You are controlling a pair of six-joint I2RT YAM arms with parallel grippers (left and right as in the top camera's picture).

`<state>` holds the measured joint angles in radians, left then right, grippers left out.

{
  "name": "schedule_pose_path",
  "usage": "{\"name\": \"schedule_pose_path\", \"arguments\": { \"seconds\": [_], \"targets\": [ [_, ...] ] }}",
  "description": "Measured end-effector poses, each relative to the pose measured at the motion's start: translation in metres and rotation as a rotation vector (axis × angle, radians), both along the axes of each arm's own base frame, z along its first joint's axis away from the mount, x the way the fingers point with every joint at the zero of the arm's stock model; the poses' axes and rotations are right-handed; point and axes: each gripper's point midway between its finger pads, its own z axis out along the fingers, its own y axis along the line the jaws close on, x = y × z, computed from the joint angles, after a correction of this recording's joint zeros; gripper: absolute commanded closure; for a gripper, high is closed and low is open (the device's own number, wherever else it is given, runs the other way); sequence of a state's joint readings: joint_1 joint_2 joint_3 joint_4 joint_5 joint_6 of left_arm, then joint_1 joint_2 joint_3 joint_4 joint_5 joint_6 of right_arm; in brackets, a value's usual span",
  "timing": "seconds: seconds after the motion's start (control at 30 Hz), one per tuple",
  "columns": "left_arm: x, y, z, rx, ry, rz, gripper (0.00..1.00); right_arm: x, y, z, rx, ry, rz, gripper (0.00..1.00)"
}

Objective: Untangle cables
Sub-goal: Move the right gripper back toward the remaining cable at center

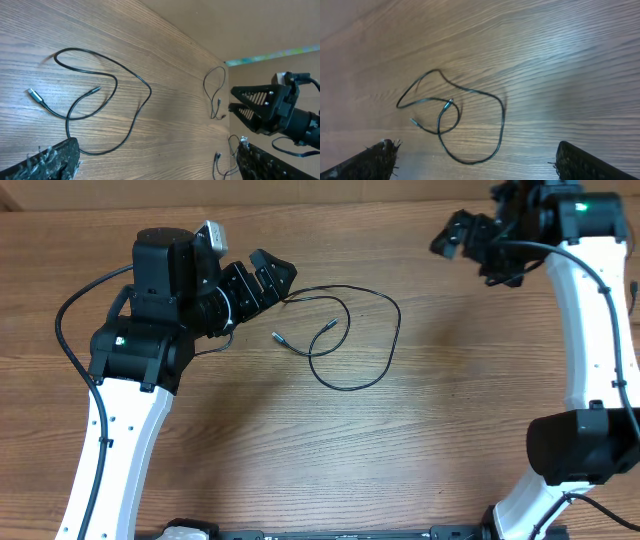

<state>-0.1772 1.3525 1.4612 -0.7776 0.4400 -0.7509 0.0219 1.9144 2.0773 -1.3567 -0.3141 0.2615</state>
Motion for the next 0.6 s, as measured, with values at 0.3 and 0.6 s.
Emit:
{"name": "schedule_pose_path", "arguments": {
  "seconds": [0.3, 0.6],
  "targets": [
    [0.000, 0.000, 0.000, 0.000, 0.000, 0.000, 0.01, -0.016, 0.000, -0.003, -0.040, 0.041, 0.002, 0.00],
    [0.000, 0.000, 0.000, 0.001, 0.000, 0.001, 0.00, -0.056, 0.001, -0.007, -0.021, -0.135, 0.004, 0.00]
  ]
}}
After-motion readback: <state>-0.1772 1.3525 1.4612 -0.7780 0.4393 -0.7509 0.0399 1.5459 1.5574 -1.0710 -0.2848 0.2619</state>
